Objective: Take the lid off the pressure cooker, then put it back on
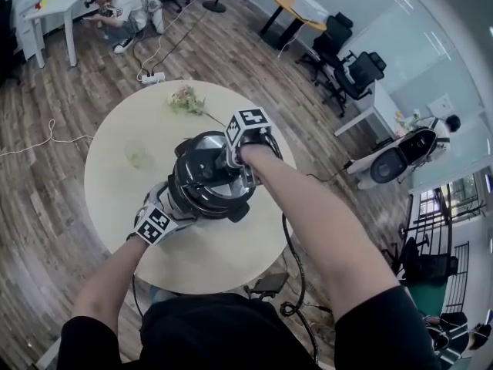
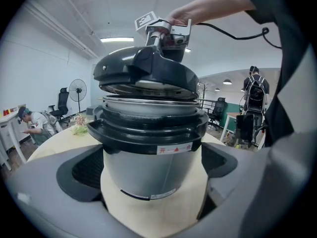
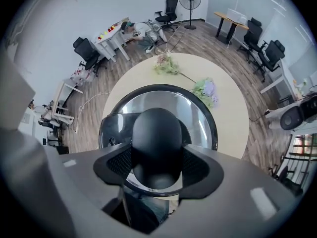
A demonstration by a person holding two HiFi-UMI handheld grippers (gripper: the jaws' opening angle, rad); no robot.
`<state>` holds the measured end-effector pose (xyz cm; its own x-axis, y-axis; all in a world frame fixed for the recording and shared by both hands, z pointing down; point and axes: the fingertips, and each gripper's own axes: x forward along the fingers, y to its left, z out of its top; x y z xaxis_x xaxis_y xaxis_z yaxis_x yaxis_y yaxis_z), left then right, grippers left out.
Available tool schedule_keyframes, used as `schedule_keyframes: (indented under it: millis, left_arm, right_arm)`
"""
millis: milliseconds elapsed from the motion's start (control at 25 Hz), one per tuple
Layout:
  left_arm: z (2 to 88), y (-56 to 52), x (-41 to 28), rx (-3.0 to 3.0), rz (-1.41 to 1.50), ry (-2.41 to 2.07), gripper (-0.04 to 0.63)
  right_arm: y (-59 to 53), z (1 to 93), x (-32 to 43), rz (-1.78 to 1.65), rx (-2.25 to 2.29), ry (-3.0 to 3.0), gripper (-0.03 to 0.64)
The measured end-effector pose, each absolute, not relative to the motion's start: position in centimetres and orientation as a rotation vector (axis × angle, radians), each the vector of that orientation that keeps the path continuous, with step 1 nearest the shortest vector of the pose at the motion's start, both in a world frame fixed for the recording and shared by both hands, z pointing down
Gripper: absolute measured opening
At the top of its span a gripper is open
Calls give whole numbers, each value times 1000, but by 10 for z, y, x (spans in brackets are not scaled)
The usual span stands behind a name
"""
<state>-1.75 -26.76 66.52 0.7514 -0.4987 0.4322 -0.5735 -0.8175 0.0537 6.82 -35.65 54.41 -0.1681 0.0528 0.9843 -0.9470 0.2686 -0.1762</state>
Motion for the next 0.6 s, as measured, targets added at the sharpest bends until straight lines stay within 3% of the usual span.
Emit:
schedule_keyframes:
  millis: [600]
  left_arm:
    - [672, -266, -17, 2774, 593, -852, 591]
  right_arm:
    - [-341, 562, 46, 1073, 968, -1365, 285]
